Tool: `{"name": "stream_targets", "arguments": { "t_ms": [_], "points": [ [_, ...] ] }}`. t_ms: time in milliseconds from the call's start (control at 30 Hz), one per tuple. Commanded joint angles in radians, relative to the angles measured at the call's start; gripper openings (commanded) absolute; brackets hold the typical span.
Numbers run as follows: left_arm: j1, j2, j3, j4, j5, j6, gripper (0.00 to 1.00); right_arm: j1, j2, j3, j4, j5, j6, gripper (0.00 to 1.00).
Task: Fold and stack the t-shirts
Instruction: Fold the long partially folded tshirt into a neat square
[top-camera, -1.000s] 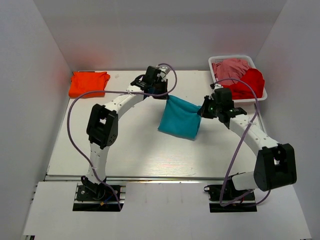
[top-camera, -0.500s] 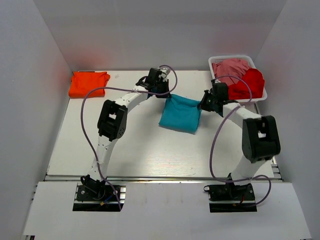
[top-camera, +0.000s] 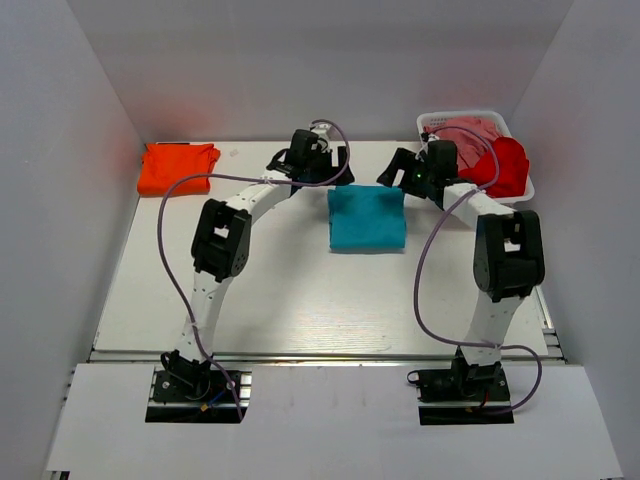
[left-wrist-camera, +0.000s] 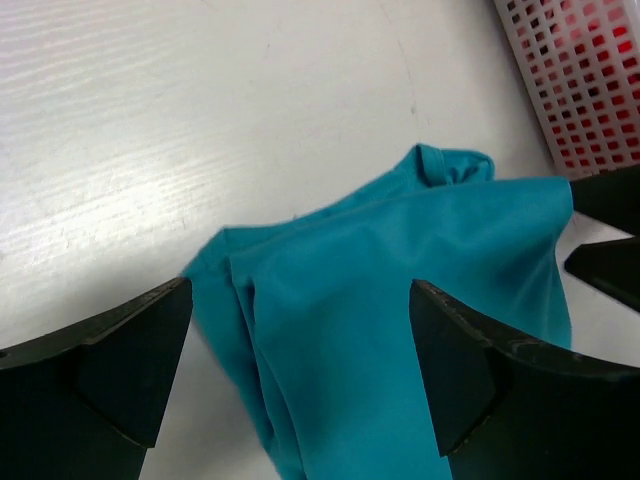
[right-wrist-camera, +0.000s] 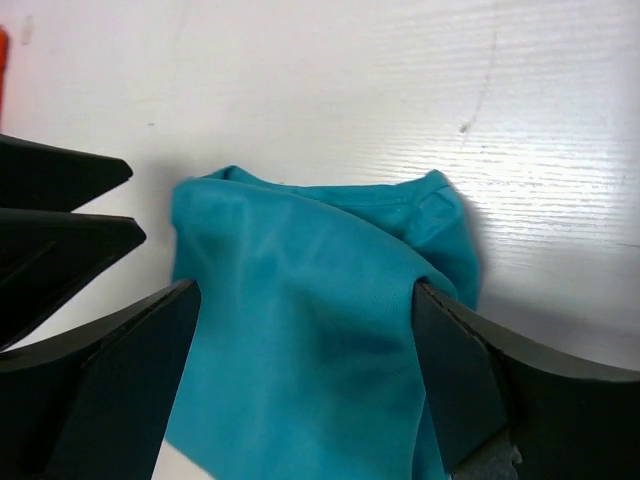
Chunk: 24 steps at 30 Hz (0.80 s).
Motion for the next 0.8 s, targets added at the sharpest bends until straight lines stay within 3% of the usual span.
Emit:
{"name": "stream_targets", "arguments": {
  "t_ms": [0, 167, 433, 633, 767],
  "points": [
    [0.0, -0.192, -0.097, 0.064, -0.025, 0.006, 1.0, -0.002, -0.135, -0.007, -0.009, -0.051, -0.062, 0.9],
    [-0.02, -0.218, -0.107, 0.061, 0.053, 0.026, 1.0, 0.0, -0.205, -0.036, -0.017, -0.106, -0.079, 0.9],
    [-0.03, -0.09, -0.057, 0.134, 0.205, -0.029, 1.0, -0.005, -0.186, -0.062, 0.009, -0.18, -0.082, 0.9],
    [-0.03, 0.019, -0.021, 0.191, 0.191, -0.066, 1.0, -0.025, -0.024, -0.048, 0.216, -0.336, -0.045, 0.9],
    [-0.02, 0.053, -0.05, 0.191, 0.164, -0.088, 1.0, -0.043, 0.172, -0.005, 0.389, -0.413, 0.049, 0.9]
  ]
}}
